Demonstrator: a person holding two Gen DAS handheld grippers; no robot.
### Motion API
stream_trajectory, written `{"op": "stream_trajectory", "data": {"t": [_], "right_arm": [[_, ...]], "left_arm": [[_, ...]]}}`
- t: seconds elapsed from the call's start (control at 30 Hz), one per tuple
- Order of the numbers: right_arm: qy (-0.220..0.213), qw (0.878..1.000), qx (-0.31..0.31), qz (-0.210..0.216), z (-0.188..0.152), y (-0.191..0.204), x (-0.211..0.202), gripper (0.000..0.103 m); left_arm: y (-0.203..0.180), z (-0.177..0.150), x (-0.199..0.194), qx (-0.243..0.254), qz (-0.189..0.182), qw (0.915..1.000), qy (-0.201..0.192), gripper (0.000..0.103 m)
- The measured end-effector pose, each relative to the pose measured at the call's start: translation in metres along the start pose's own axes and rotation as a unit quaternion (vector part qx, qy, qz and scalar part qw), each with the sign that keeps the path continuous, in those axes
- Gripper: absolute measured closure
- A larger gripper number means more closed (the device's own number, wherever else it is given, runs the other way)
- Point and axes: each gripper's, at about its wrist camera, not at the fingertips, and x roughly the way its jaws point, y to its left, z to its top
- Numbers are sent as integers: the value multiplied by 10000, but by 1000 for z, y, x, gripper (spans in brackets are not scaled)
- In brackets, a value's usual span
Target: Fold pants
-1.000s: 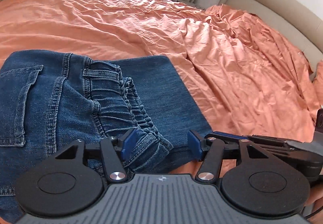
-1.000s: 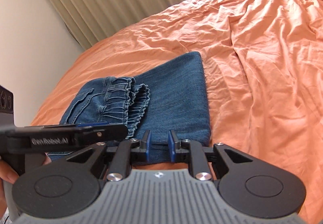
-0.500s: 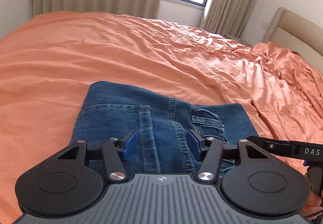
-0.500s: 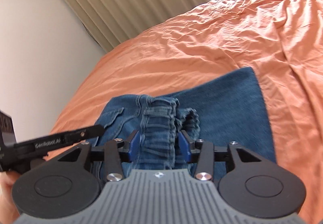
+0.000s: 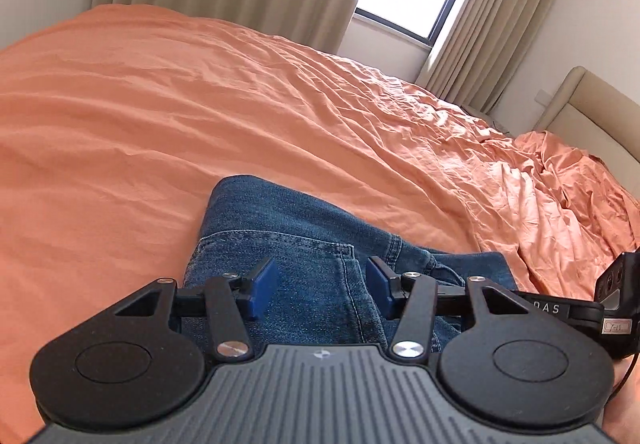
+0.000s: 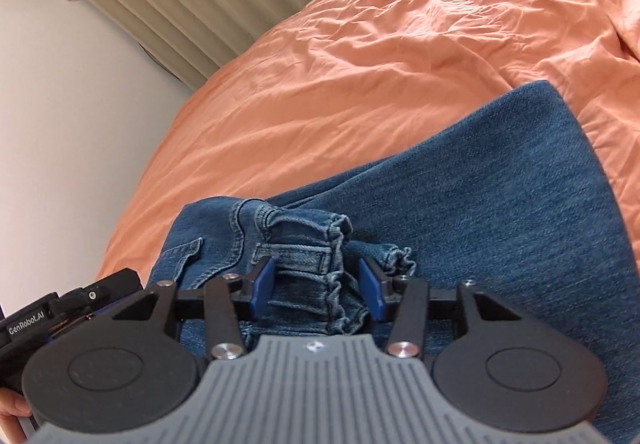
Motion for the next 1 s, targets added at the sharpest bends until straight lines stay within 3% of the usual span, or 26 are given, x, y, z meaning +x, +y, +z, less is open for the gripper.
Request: {"op": "stream_trajectory", "data": {"t": [0.1,0.2,0.3,0.5,0.63,0.7,1.0], "right_arm": [[-157,9998,-128,-21,-4,12,-13,92],[-516,9980,-348,128,-8,34,-43,96],[-749,9968,57,287,-8,33,-67,97],[-343,9954,889,-110,-22,-11,-45,97],[-324,9946,979,-138,-23,-20,-35,96],[-286,9948,960,-159,-21,-20,-34,89],[-218,9906,1342,169,-21,-42,-30,77]], "left_arm": [[2,1,-1,-54,-20,10000,-39,43],[3,2,-7,-104,-54,9998,-130,45],[5,1,-15,-105,-13,9998,-185,45],[11,-2,-13,-167,34,9999,-22,45],[16,-7,2,-171,171,9995,194,46],[19,-8,8,-237,184,9992,245,46],[17,-9,12,-159,191,9996,155,46]]}}
